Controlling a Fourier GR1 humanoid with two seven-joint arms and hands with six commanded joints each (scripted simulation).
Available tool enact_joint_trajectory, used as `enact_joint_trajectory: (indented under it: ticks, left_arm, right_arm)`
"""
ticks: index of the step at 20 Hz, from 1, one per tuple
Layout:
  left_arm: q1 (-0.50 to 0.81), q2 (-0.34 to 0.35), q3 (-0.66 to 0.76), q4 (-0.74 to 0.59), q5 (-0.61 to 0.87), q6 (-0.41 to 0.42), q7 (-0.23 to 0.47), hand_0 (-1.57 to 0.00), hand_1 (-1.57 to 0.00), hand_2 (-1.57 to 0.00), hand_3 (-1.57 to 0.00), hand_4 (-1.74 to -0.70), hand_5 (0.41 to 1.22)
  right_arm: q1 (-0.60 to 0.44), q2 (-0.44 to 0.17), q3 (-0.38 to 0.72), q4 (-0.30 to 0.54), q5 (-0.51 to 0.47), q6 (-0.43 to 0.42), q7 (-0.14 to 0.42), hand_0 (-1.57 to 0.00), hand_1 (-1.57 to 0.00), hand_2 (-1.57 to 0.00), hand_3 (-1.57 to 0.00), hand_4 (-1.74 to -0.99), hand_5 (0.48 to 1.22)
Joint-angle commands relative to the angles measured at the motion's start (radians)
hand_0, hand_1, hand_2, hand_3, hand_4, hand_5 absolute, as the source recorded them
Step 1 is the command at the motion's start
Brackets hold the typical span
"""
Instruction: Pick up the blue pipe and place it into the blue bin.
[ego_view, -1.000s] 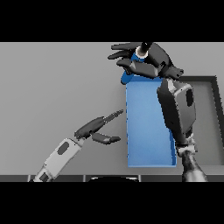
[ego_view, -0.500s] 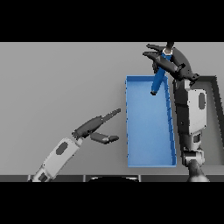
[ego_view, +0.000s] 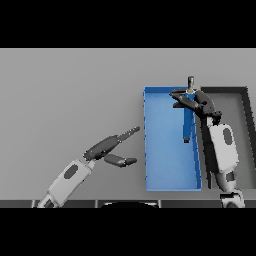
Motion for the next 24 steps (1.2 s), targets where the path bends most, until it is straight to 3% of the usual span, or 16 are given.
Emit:
enact_joint_trajectory:
  ticks: [1, 2, 4, 5, 7, 9, 12, 15, 20, 24]
  left_arm:
    - [-0.001, -0.002, -0.001, 0.003, 0.0, 0.001, 0.004, 0.0, 0.0, 0.0, 0.0, -0.83, 0.474]
    - [-0.008, -0.008, 0.002, 0.012, 0.002, 0.003, 0.017, 0.0, 0.0, 0.0, 0.0, -0.83, 0.475]
    - [-0.003, -0.011, -0.004, 0.008, -0.005, 0.008, 0.016, 0.0, 0.0, 0.0, 0.0, -0.83, 0.474]
    - [-0.008, -0.005, 0.004, 0.007, -0.002, 0.006, 0.006, 0.0, 0.0, 0.0, 0.0, -0.83, 0.474]
    - [-0.009, -0.003, -0.001, 0.007, -0.006, 0.003, 0.007, 0.0, 0.0, 0.0, 0.0, -0.83, 0.476]
    - [0.002, -0.007, -0.007, 0.004, -0.015, 0.012, -0.001, 0.0, 0.0, 0.0, 0.0, -0.83, 0.476]
    - [0.005, -0.008, 0.0, 0.006, -0.005, 0.013, -0.003, 0.0, 0.0, 0.0, 0.0, -0.83, 0.477]
    - [0.008, -0.003, -0.001, 0.006, -0.01, 0.012, -0.01, 0.0, 0.0, 0.0, 0.0, -0.83, 0.473]
    - [0.008, 0.013, 0.005, -0.009, -0.004, 0.008, -0.001, 0.0, 0.0, 0.0, 0.0, -0.83, 0.471]
    - [0.014, 0.014, 0.002, -0.011, -0.01, 0.011, -0.01, 0.0, 0.0, 0.0, 0.0, -0.83, 0.47]
  right_arm:
    - [0.017, -0.019, 0.054, -0.006, -0.015, -0.03, 0.0, -1.57, -1.57, -1.57, -0.85, -1.631, 1.221]
    - [0.021, -0.056, 0.109, 0.007, -0.045, -0.05, 0.0, -1.57, -1.57, -1.57, -0.69, -1.653, 1.205]
    - [0.027, -0.102, 0.228, 0.04, -0.12, -0.126, 0.0, -1.57, -1.57, -1.57, -1.01, -1.583, 1.199]
    - [0.027, -0.132, 0.29, 0.063, -0.198, -0.177, 0.0, -1.46, -1.38, -1.33, -0.81, -1.534, 1.19]
    - [-0.012, -0.196, 0.425, 0.088, -0.363, -0.234, 0.0, -0.94, -0.88, -0.85, -0.52, -1.404, 1.159]
    - [-0.052, -0.25, 0.534, 0.091, -0.482, -0.274, 0.0, -0.6, -0.57, -0.55, -0.33, -1.302, 1.182]
    - [-0.083, -0.316, 0.615, 0.029, -0.426, -0.174, 0.0, -0.31, -0.29, -0.28, -0.17, -1.215, 1.044]
    - [-0.095, -0.345, 0.655, 0.007, -0.381, -0.165, 0.0, -0.16, -0.15, -0.14, -0.09, -1.196, 0.933]
    - [-0.09, -0.347, 0.676, -0.004, -0.372, -0.186, 0.0, -0.06, -0.05, -0.05, -0.03, -1.188, 0.818]
    - [-0.096, -0.341, 0.674, 0.013, -0.372, -0.183, -0.028, -0.03, -0.02, -0.02, -0.01, -1.176, 0.783]
